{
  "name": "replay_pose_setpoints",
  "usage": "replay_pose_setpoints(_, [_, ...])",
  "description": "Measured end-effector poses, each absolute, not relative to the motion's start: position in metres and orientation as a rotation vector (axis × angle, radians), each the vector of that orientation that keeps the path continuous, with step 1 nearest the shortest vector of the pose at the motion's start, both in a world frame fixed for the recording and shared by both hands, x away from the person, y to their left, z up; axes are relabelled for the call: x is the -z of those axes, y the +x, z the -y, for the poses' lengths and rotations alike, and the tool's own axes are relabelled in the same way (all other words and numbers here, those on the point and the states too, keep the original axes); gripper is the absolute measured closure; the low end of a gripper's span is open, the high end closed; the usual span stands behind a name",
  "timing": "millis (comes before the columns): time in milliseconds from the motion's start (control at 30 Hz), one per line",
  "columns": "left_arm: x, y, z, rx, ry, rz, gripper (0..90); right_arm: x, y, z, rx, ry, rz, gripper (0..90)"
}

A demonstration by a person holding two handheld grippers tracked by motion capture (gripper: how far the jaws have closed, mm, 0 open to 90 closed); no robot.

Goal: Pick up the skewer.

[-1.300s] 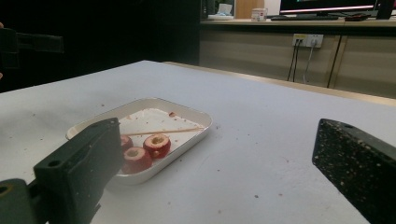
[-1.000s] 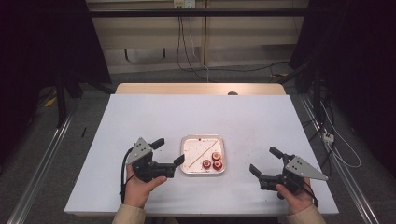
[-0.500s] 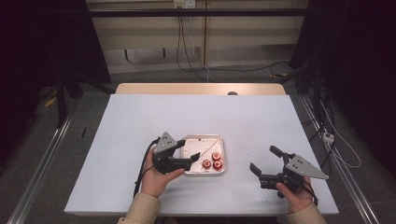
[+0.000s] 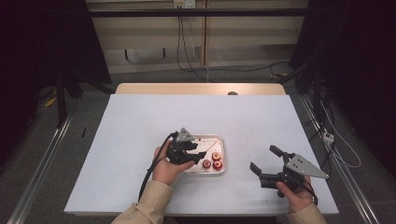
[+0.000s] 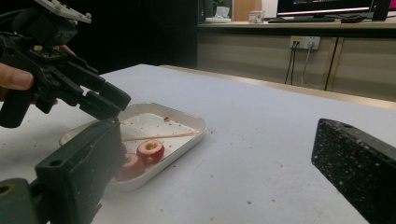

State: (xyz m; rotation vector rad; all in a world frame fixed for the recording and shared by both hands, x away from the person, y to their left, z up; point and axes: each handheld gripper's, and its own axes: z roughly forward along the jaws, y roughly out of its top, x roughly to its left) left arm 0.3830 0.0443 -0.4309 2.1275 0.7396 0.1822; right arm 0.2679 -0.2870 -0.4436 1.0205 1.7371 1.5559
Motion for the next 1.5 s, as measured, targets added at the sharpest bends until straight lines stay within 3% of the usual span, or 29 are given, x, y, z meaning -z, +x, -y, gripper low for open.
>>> replay_pose_setpoints(67, [0.432,0.386,-0.040,-0.179,2.172,-0.743,55.5,0.444,0.268,0.288,-1.554,1.017,-1.737,1.4])
replay_pose_setpoints(200, [0.433,0.389,-0.032,-0.177,2.221,-0.775,71.3,0.443,0.268,0.288,-1.554,1.018,-1.737,1.5])
replay_pose_setpoints(233, [0.434,0.391,-0.031,-0.122,2.216,-0.766,72.4,0.443,0.268,0.289,-1.554,1.016,-1.737,1.5])
replay_pose_setpoints(433, [0.442,0.396,-0.028,-0.141,2.300,-0.785,81.2,0.443,0.268,0.289,-1.555,1.012,-1.736,1.5])
replay_pose_setpoints(1033, [0.436,0.389,-0.034,-0.114,2.422,-0.795,79.6,0.441,0.267,0.293,-1.550,1.018,-1.729,1.5])
replay_pose_setpoints(1200, [0.435,0.388,-0.034,-0.072,2.435,-0.821,87.9,0.442,0.266,0.293,-1.550,1.023,-1.727,1.5])
replay_pose_setpoints(1500, [0.435,0.387,-0.032,-0.073,2.418,-0.890,89.6,0.443,0.265,0.294,-1.542,1.024,-1.730,1.9])
